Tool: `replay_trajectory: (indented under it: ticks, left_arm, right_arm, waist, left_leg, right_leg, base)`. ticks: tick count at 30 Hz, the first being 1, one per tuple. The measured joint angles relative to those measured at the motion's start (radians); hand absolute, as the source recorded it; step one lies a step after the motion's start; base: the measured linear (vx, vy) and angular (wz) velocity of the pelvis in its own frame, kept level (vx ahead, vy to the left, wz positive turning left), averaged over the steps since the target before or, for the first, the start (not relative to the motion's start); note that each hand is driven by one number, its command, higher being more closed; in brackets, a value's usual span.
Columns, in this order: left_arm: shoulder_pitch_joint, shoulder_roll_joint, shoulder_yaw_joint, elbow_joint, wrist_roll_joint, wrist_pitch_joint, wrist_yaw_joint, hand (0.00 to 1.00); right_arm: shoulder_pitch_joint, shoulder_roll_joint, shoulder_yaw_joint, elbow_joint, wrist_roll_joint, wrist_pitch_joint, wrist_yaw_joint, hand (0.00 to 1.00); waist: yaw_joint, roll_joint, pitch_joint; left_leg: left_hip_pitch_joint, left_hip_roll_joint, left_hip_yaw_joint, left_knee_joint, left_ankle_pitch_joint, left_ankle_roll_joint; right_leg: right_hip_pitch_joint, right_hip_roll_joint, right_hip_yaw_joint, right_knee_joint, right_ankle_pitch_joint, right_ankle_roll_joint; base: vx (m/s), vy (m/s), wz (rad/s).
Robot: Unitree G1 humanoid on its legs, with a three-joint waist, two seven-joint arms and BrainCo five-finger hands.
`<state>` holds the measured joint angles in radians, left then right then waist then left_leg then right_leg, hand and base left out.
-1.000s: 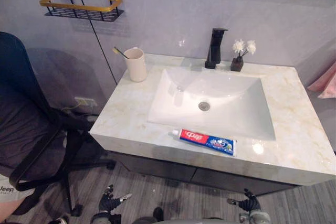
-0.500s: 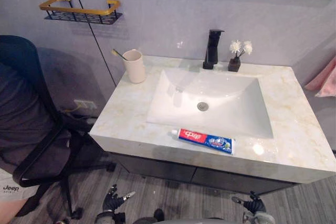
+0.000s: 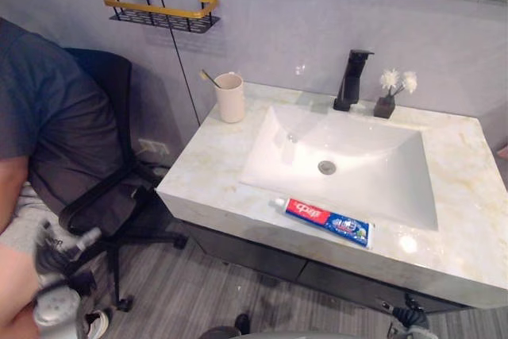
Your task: Organize washtable
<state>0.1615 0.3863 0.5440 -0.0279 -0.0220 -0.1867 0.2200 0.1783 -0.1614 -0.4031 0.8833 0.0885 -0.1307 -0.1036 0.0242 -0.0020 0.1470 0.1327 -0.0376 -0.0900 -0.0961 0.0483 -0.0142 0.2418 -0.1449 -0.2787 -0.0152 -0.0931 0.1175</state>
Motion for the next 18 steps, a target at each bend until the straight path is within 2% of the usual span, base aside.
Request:
replay_trajectory:
  ticks: [3,5,6,7,11,14,18]
  left_arm:
    - [-0.081,0.002,-0.112,-0.199,0.127,-0.019,0.027,0.0]
    - [-0.141,0.008,-0.284,-0.287,0.241,-0.032,0.027,0.0]
    - [-0.155,0.013,-0.328,-0.294,0.269,-0.037,0.025,0.0]
    - [-0.19,0.023,-0.427,-0.299,0.32,-0.042,0.021,0.0]
    - [-0.31,0.054,-0.729,-0.281,0.448,-0.06,-0.018,0.0]
    - [-0.381,0.069,-0.882,-0.199,0.491,-0.074,-0.072,0.0]
    - [-0.447,0.069,-1.027,-0.046,0.517,-0.075,-0.135,0.0]
  right_arm:
    - [0.015,0.003,-0.001,-0.002,0.001,0.0,0.001,0.0]
    - [0.017,0.006,0.002,-0.002,0.001,-0.001,0.015,0.0]
    - [0.016,0.005,0.005,-0.002,0.001,-0.001,0.02,0.0]
    - [0.016,0.004,0.023,-0.002,0.0,-0.004,0.022,0.0]
    - [0.004,0.008,0.072,-0.002,0.0,-0.009,0.047,0.0]
    - [-0.011,0.005,0.104,-0.003,0.0,-0.015,0.052,0.0]
    - [-0.017,0.005,0.109,-0.005,0.0,-0.015,0.059,0.0]
  waist:
    - [-0.002,0.005,-0.003]
    - [-0.007,0.011,-0.006]
    - [-0.009,0.013,-0.007]
    - [-0.013,0.019,-0.011]
    - [-0.044,0.023,-0.013]
    - [-0.059,0.024,-0.015]
    - [-0.072,0.02,-0.015]
  left_leg:
    - [-0.005,-0.001,-0.025,0.0,0.004,-0.005]
    - [-0.008,0.001,-0.033,0.001,0.008,-0.01]
    - [-0.009,0.002,-0.034,0.001,0.009,-0.012]
    - [-0.01,0.003,-0.033,0.001,0.01,-0.014]
    - [-0.01,0.008,-0.031,0.001,0.014,-0.014]
    - [-0.013,0.017,-0.005,0.0,0.014,-0.014]
    - [-0.011,0.024,0.013,0.0,0.014,-0.014]
  right_leg:
    - [0.006,0.002,-0.02,0.001,0.0,0.0]
    - [0.005,0.005,-0.024,0.003,-0.001,-0.001]
    - [0.005,0.006,-0.024,0.004,-0.001,-0.001]
    - [-0.001,0.006,-0.023,0.011,-0.003,-0.004]
    - [-0.005,0.009,-0.02,0.019,-0.006,-0.008]
    - [-0.028,0.009,0.007,0.032,-0.006,-0.009]
    - [-0.038,0.019,0.03,0.033,-0.006,-0.01]
  base:
    - [0.0,-0.025,0.23]
    - [-0.03,-0.028,0.1]
    - [-0.04,-0.031,0.02]
    - [-0.04,-0.022,0.0]
    - [-0.05,-0.019,-0.01]
    - [-0.05,0.0,-0.23]
    - [-0.02,-0.013,-0.19]
